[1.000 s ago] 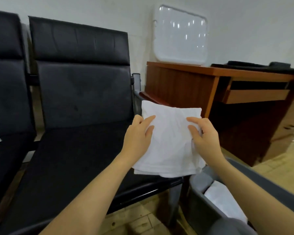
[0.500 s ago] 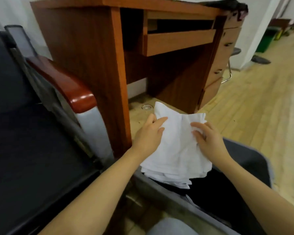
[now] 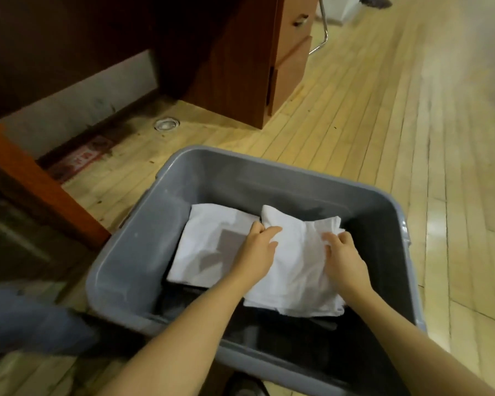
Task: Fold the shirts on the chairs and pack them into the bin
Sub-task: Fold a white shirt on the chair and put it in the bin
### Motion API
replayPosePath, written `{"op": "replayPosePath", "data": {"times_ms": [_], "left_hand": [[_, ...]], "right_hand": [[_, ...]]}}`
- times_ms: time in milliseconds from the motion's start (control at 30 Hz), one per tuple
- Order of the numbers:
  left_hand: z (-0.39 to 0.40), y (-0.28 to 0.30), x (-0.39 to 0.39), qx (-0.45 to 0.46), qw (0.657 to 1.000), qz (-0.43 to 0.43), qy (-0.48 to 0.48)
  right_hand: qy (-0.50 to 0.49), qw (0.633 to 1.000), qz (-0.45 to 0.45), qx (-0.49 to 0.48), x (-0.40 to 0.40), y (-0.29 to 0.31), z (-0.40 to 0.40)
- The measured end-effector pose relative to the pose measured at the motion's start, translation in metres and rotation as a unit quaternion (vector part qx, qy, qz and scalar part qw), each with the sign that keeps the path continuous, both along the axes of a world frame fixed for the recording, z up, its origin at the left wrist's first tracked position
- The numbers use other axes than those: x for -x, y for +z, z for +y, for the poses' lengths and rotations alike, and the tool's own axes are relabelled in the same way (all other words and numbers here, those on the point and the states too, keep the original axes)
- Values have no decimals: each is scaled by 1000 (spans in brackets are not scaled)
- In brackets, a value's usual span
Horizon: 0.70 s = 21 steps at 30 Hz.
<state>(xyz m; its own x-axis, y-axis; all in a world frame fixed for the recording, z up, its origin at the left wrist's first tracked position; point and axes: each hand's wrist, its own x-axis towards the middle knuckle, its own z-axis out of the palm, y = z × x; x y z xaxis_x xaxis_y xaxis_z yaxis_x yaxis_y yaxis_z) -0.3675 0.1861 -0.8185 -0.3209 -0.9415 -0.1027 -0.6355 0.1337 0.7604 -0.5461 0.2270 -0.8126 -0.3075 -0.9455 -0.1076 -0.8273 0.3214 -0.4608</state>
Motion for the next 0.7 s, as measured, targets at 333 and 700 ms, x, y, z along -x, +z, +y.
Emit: {"op": "replayPosePath", "data": {"times_ms": [333,700], "left_hand": [[-14,-30,18,24,959,-268,-93],[27,84,-74,160,952,-262,16]], "right_hand": [[13,990,99,-102,13,-37,-4],[157,984,22,83,-65,47,-6]]}}
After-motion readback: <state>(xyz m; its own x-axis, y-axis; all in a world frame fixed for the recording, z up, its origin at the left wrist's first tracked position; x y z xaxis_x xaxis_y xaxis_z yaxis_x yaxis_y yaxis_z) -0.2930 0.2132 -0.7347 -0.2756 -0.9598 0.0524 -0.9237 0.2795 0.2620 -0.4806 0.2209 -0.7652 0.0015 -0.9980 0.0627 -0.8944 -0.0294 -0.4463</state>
